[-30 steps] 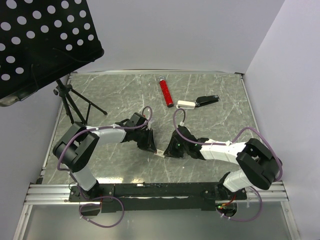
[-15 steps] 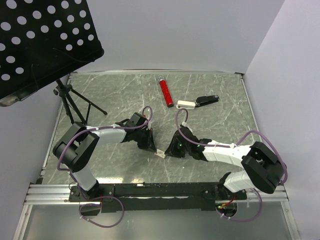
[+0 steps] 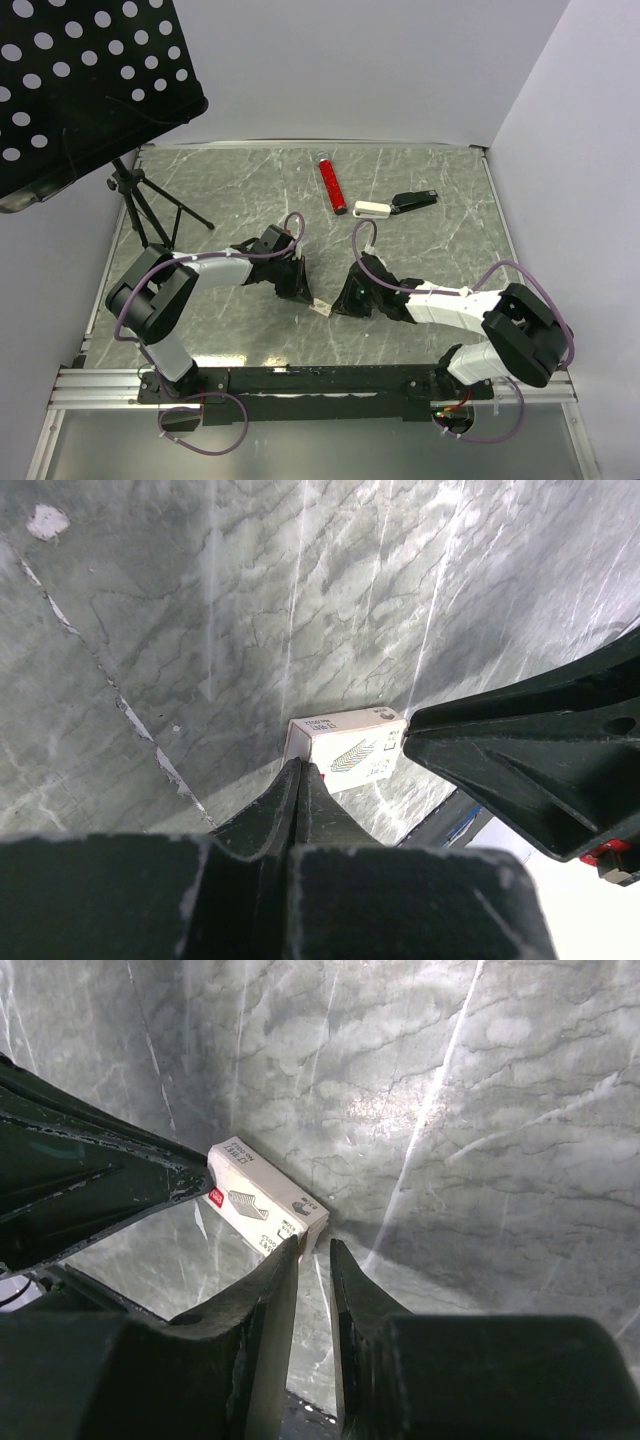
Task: Load the staples into the stapler
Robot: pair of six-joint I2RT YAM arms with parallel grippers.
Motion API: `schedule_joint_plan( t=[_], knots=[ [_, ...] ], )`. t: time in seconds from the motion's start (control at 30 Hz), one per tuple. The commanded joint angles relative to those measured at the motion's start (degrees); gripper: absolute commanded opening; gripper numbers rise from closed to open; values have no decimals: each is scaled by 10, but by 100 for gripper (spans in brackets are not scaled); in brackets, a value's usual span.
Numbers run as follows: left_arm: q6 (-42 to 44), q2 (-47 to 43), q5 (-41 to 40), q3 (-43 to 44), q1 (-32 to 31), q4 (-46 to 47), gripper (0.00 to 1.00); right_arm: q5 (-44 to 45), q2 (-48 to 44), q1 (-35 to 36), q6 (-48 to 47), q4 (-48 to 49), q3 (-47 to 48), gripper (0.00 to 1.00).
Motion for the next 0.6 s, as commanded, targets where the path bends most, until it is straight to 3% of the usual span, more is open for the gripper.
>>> schedule_joint_plan(
  t=[0.0,0.57],
  knots=[
    [-5,-15,-4,5,-4,13,1,-4,2,-4,14,16,-1,26],
    [-15,-19,-8,-2,-3,21,1,-25,8,-4,25,20,-5,25]
  ],
)
